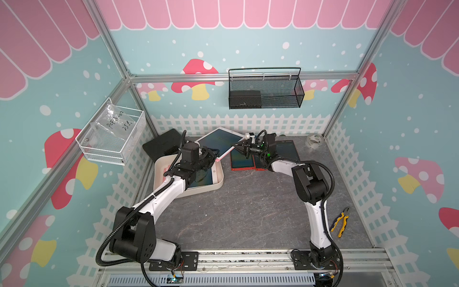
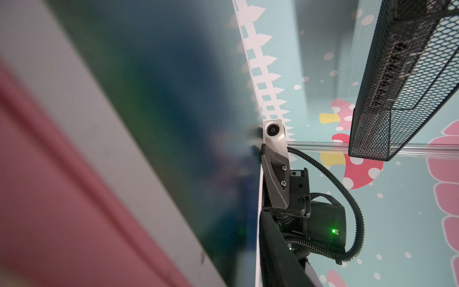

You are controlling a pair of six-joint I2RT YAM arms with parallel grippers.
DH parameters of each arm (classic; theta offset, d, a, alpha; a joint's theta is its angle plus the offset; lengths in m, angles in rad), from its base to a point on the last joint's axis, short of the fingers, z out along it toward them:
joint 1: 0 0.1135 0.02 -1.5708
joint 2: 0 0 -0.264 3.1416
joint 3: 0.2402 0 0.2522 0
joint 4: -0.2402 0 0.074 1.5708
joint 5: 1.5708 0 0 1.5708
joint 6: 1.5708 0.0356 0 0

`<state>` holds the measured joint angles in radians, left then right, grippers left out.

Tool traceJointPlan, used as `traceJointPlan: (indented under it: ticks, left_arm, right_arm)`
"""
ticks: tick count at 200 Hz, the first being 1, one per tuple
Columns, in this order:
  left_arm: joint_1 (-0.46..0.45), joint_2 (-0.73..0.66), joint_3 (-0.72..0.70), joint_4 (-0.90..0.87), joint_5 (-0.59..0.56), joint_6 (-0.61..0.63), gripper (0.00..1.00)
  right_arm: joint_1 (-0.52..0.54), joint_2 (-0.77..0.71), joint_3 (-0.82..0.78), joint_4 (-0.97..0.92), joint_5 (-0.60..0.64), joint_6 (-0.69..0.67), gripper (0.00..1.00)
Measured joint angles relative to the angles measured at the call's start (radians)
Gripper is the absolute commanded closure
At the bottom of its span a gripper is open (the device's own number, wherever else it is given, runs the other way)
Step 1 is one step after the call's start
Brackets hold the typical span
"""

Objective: Take out the writing tablet from the storage box
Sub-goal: Place the writing tablet at the center of the board.

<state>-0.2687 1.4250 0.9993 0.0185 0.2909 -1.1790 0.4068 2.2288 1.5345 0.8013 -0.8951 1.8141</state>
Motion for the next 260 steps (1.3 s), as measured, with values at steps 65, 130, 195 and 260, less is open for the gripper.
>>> traceJointPlan:
  ticks: [65, 130, 195, 260]
  left_arm:
    - [0.000, -0.050, -0.029, 0.005, 0.037, 0.043, 0.64]
    - [0.019, -0.117, -0.090, 0.004, 0.050, 0.084, 0.56]
    - [0.087, -0.219, -0.096, -0.034, 0.056, 0.135, 0.56]
    - [0.144, -0.255, -0.098, -0.145, 0.063, 0.224, 0.57]
  right_arm:
    - [-0.013, -0.068, -0.031, -0.054, -0.024, -0.072, 1.00]
    - [-0.069, -0.074, -0.089, -0.040, -0.011, -0.072, 1.00]
    - [-0.095, -0.101, -0.170, -0.067, -0.060, -0.137, 1.00]
    - [-0.167, -0.203, -0.179, -0.213, -0.206, -0.358, 1.00]
